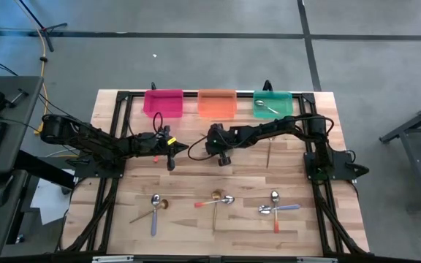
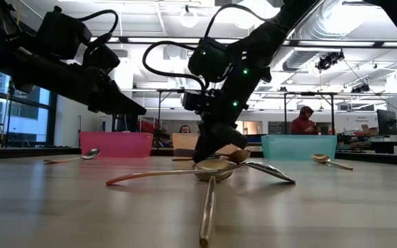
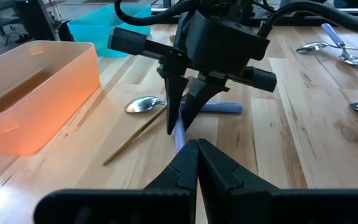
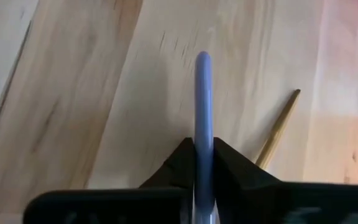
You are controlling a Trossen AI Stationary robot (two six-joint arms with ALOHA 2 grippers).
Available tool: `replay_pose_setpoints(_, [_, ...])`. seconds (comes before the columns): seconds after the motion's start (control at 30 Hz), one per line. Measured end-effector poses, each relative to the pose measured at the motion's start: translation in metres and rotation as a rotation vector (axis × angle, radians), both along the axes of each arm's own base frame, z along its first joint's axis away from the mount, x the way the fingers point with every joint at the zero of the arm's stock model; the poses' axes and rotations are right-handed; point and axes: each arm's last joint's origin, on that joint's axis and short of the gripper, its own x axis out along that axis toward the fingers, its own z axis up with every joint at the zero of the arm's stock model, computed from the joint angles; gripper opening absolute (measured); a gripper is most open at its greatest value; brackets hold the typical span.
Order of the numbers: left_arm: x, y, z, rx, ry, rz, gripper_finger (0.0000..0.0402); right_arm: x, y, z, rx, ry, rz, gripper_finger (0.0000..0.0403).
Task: Sort silverware by color (type)
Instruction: Put the top left light violet spoon into the orange bin
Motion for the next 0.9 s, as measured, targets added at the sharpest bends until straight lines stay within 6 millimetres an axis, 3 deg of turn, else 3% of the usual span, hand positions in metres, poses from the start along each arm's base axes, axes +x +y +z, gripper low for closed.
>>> replay_pose_setpoints(0.17, [0.0, 0.0, 0.0, 0.0, -0.004, 0.0, 0.0, 0.007, 0.001, 0.01, -0.015, -0.022, 0.018, 0.0007])
replay_pose_setpoints(0.37, [0.0, 0.0, 0.003, -0.004, -0.039, 0.012, 0.0, 0.019, -0.011, 0.048, -0.067, -0.054, -0.016, 0.0005])
replay_pose_setpoints(0.57, [-0.002, 0.0, 0.002, -0.021, -0.063, 0.022, 0.0, 0.017, -0.071, 0.085, -0.106, -0.099, -0.147, 0.0004])
replay_pose_setpoints(0.77, [-0.002, 0.0, 0.004, -0.03, -0.083, 0.024, 0.0, -0.006, -0.141, 0.089, -0.031, -0.155, -0.208, 0.0004])
replay_pose_setpoints(0.9, [-0.001, 0.0, 0.006, -0.026, -0.104, 0.023, 0.0, -0.014, -0.165, 0.094, 0.017, -0.245, -0.202, 0.0003])
